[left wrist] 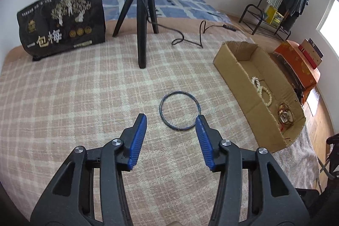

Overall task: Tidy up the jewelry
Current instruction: 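Close left tool on black bangle while right tool grasps pearl earring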

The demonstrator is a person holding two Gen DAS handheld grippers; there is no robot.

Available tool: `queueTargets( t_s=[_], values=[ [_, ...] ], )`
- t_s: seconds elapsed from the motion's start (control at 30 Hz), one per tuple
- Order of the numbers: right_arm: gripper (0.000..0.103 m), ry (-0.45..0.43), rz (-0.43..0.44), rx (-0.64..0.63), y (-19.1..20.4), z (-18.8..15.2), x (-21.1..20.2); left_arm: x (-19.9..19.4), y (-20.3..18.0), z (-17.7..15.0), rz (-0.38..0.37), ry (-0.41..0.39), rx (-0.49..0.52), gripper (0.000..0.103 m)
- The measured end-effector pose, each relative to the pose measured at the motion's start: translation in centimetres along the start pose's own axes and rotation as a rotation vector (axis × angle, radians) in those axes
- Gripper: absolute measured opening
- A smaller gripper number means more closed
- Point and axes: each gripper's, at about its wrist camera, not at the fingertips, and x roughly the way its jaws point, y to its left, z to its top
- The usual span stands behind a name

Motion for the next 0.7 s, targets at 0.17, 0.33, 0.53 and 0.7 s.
queueTargets(
  t_s=[0.17, 0.33, 0.53, 0.7],
  values=[
    [0.037, 0.004, -0.017, 0.009, -0.5, -0.3, 0.8, 2.6, 0.0, -0.3, 0.023, 0.040, -0.019, 0.036],
    [0.034, 0.006, -0.025, 0.019, -1.1, -0.5, 1.2, 4.7, 0.7, -0.1, 0.032, 0.052, -0.073, 0.036],
    [0.032, -0.009, -0.021, 0.015, -1.1, -0.3, 1.5, 6.4, 0.6, 0.1, 0.053, 0.053, -0.061, 0.036],
    [0.029, -0.003, -0.009, -0.014, -0.5, -0.1, 2.2, 7.8, 0.6, -0.1, 0.067, 0.057, -0.061, 0.036]
  ],
)
